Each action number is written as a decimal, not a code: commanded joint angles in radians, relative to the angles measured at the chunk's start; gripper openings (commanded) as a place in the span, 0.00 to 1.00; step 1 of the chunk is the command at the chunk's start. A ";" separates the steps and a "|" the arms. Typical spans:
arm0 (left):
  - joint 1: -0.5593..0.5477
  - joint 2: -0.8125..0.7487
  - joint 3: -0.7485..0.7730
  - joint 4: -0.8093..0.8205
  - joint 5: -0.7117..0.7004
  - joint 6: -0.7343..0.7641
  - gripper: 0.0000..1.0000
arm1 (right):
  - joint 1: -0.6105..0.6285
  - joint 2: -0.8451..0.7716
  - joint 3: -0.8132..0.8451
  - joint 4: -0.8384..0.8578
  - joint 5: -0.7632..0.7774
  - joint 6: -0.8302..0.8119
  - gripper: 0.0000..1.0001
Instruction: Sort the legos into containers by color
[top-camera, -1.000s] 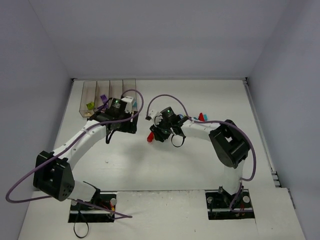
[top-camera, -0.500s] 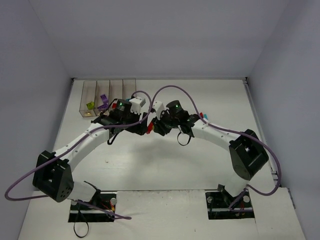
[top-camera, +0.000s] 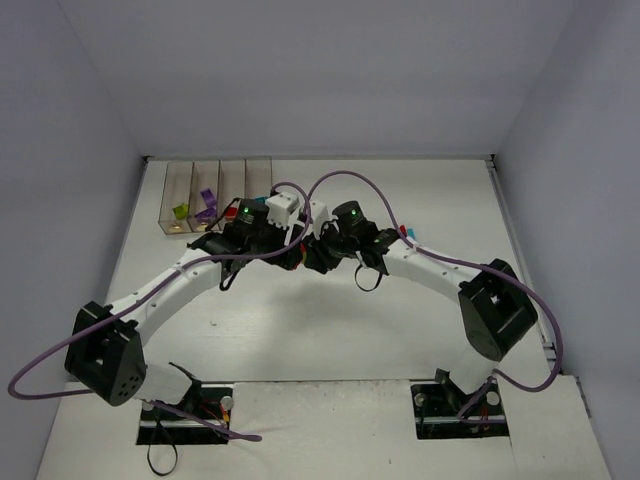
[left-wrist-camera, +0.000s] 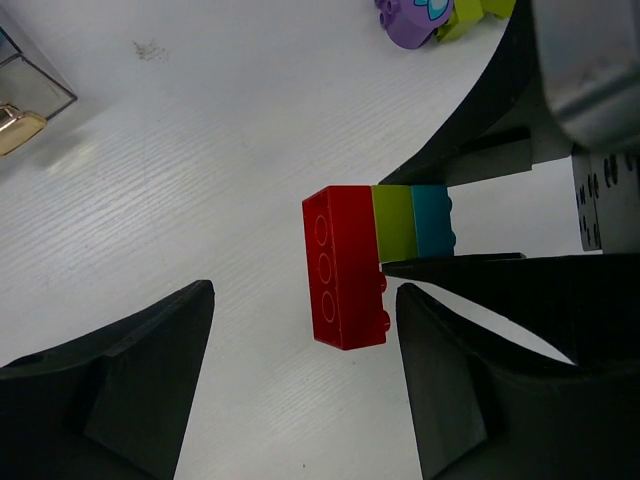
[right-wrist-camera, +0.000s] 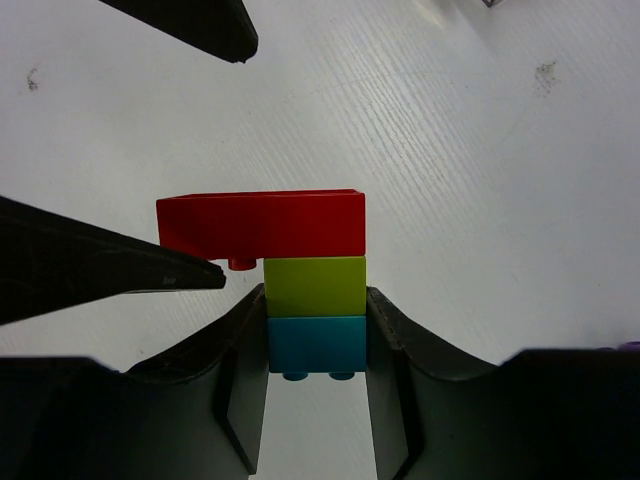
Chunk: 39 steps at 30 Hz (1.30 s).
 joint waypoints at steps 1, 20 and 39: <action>-0.020 -0.007 0.004 0.071 -0.014 0.036 0.67 | 0.001 -0.068 0.045 0.042 -0.044 0.040 0.00; -0.031 0.014 -0.033 0.118 -0.025 0.070 0.57 | -0.071 -0.079 0.056 0.034 -0.129 0.142 0.00; -0.050 0.045 -0.002 0.132 -0.017 0.091 0.63 | -0.106 -0.062 0.068 0.023 -0.153 0.182 0.00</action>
